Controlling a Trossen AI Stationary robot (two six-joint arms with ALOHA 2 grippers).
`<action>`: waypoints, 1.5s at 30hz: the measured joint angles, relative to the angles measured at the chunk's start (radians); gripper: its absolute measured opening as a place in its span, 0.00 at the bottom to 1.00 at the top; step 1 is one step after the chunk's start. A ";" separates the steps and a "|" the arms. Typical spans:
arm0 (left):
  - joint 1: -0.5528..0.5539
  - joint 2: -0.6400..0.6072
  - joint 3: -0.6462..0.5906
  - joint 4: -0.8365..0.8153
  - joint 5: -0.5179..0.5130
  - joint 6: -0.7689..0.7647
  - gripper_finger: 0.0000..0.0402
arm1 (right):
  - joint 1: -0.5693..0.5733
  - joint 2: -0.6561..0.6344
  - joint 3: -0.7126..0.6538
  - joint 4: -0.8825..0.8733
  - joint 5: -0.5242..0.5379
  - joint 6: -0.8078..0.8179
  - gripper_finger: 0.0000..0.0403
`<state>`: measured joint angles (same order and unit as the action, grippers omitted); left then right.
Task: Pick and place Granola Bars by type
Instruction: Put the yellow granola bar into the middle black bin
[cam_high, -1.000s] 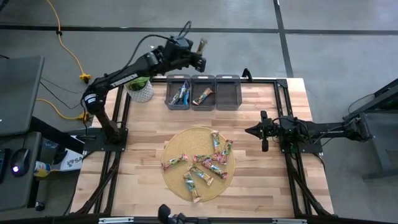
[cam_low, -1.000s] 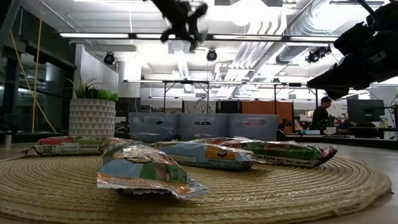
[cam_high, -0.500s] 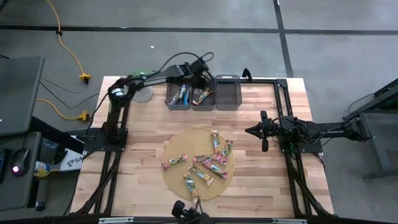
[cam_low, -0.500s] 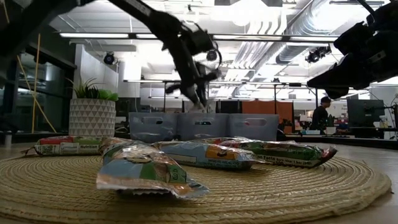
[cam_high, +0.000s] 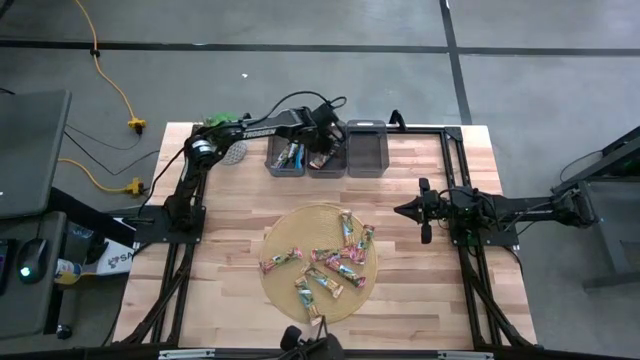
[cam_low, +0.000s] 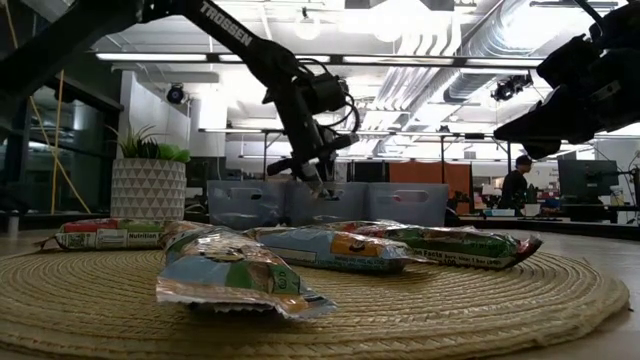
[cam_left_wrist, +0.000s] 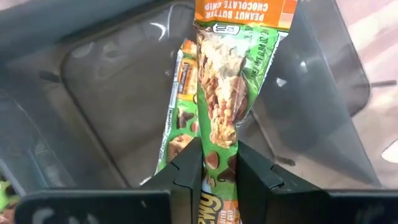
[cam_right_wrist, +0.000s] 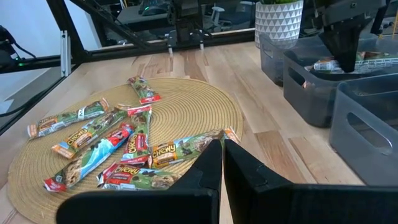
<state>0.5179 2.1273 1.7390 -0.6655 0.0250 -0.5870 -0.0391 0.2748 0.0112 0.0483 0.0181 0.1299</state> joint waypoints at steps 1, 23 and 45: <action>0.000 0.000 0.000 -0.002 0.010 0.006 0.17 | 0.000 0.000 0.000 0.000 0.000 0.000 0.00; 0.006 -0.002 0.023 -0.034 0.236 0.154 0.53 | 0.000 0.000 0.000 0.000 0.000 0.000 0.00; -0.098 -0.319 0.095 -0.229 0.214 0.329 0.39 | 0.000 0.000 0.000 -0.001 0.000 0.000 0.00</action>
<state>0.4199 1.8085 1.8339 -0.8941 0.2390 -0.2583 -0.0391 0.2745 0.0113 0.0475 0.0185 0.1299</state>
